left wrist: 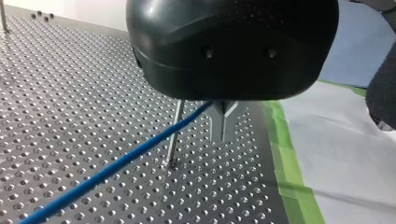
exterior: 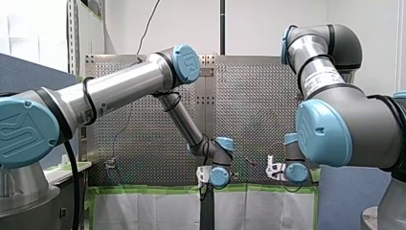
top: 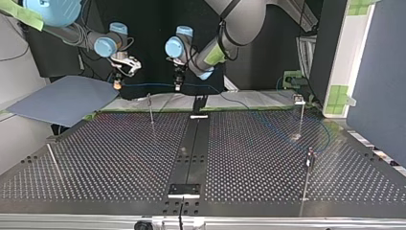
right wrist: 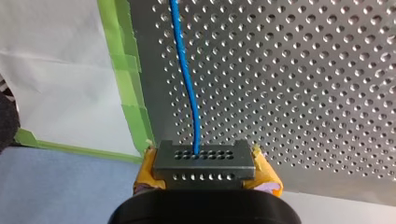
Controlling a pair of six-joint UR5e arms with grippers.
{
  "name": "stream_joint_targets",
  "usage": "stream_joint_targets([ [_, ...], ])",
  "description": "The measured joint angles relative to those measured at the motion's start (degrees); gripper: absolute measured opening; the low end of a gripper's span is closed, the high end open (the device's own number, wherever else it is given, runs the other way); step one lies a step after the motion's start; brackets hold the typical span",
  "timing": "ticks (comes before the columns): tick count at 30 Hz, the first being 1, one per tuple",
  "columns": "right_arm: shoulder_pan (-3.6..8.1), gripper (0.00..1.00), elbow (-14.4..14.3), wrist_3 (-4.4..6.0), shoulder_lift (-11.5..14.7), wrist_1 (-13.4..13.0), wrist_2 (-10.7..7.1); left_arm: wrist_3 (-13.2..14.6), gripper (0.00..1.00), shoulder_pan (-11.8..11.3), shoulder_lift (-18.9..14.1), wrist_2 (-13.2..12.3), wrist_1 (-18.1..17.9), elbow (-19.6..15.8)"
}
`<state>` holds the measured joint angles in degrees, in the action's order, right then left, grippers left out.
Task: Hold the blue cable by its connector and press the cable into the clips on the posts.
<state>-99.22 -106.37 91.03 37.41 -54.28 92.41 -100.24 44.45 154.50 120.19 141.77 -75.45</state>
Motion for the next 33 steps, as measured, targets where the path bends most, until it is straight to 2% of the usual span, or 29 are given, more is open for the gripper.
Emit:
stream_joint_targets([
  [16,2.27,0.0,2.57,-0.65,-0.14,0.36,-1.72,-1.25,0.0,-0.87,0.09,-2.21,0.14,2.23],
  [20,2.89,0.0,2.93,-0.33,-0.28,0.62,-2.11,-1.64,0.0,-1.38,0.12,-3.48,-0.48,2.44],
  [25,3.81,0.0,3.34,0.73,-0.48,1.26,-3.33,-2.22,0.0,-1.89,1.45,-4.26,0.12,4.32],
  [33,4.98,0.0,4.92,0.78,-0.59,3.99,-3.75,-3.34,0.0,-2.23,3.56,-5.3,1.6,7.81],
])
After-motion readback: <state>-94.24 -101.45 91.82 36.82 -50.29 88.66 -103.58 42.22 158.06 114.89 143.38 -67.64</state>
